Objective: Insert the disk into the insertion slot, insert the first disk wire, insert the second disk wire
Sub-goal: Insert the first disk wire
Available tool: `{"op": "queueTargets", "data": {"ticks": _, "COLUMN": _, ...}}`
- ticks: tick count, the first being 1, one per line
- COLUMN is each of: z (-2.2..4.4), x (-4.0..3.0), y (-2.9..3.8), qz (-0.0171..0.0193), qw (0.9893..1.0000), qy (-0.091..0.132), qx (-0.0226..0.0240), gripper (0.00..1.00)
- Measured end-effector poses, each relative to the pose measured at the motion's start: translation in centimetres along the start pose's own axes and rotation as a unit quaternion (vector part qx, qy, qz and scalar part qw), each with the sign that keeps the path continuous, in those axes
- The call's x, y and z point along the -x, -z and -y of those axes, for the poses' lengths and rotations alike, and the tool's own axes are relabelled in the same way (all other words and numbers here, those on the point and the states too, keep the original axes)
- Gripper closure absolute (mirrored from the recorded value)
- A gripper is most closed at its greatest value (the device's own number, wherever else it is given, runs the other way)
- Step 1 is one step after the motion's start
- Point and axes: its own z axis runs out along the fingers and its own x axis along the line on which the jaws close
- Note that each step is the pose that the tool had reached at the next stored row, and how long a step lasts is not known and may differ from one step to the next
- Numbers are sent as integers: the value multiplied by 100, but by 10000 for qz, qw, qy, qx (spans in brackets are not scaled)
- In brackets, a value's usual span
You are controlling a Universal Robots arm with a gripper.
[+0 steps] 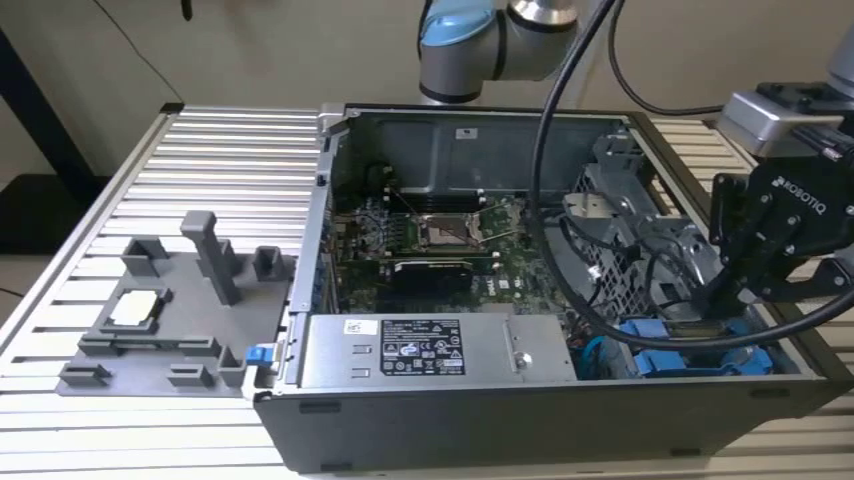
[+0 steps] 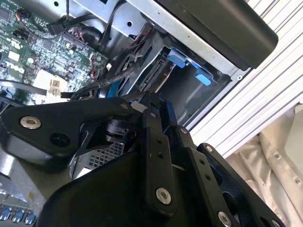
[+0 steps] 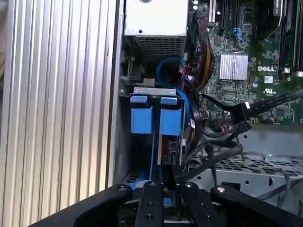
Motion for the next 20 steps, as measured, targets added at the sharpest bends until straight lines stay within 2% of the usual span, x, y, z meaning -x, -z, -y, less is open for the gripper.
{"op": "queueTargets", "data": {"ticks": 9, "z": 21, "x": -3, "y": -18, "qz": 36, "qw": 10000, "qy": 2, "qx": -2, "gripper": 81}}
{"op": "queueTargets", "data": {"ticks": 10, "z": 21, "x": -4, "y": -22, "qz": 69, "qw": 10000, "qy": 5, "qx": -6, "gripper": 81}}
{"op": "queueTargets", "data": {"ticks": 12, "z": 22, "x": -4, "y": -32, "qz": 182, "qw": 9998, "qy": 11, "qx": -13, "gripper": 81}}
{"op": "queueTargets", "data": {"ticks": 14, "z": 23, "x": -7, "y": -46, "qz": 279, "qw": 9996, "qy": 17, "qx": -18, "gripper": 81}}
{"op": "queueTargets", "data": {"ticks": 20, "z": 38, "x": -67, "y": -105, "qz": 494, "qw": 9988, "qy": 30, "qx": -29, "gripper": 81}}
